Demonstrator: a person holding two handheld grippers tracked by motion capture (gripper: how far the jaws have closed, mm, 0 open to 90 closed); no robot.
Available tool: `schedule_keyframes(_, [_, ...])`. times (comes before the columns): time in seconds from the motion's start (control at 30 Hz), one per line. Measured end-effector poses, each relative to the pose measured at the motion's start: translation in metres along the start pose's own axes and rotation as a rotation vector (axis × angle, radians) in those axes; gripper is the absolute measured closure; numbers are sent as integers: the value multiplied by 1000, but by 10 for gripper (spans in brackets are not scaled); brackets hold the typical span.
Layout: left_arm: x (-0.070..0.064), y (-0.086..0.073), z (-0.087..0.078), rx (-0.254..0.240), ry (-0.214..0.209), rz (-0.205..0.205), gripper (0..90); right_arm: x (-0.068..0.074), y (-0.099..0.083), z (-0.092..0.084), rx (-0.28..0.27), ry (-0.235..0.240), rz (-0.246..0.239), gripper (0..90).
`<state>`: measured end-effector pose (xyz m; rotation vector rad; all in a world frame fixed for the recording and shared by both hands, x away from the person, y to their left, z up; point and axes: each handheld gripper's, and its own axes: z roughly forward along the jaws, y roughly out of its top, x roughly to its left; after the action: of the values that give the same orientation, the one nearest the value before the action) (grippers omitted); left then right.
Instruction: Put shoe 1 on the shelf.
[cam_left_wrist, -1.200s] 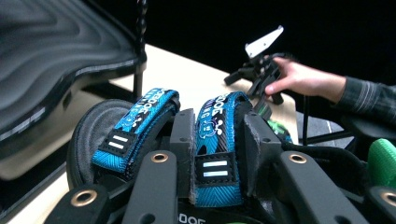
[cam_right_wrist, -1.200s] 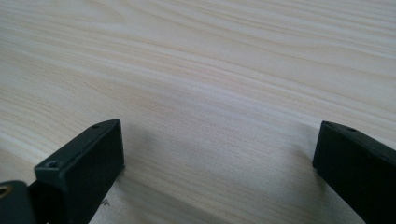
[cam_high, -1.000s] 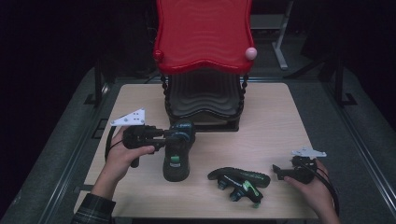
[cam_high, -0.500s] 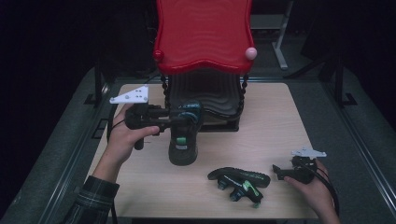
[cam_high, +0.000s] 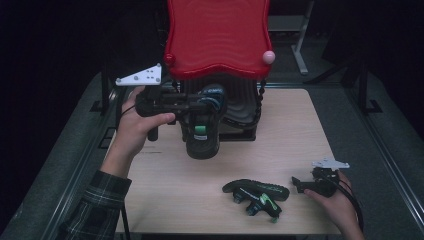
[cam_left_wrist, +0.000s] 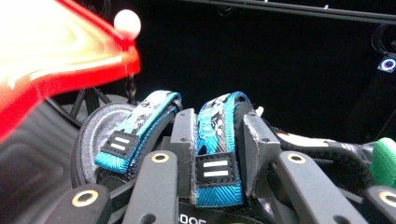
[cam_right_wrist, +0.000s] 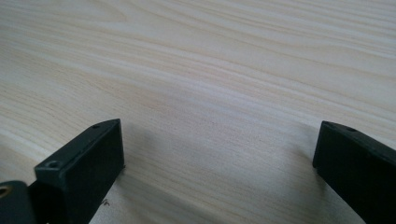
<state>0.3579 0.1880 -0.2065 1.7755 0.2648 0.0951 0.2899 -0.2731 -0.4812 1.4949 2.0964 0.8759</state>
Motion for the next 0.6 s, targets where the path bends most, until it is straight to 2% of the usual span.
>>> schedule_keyframes(0.27, [9,32,-2,-22,20,27,689,0,0,0,2,3,0,14])
schedule_keyframes(0.6, [39,79,2,-4,76,68,689,0,0,0,2,2,-2,14])
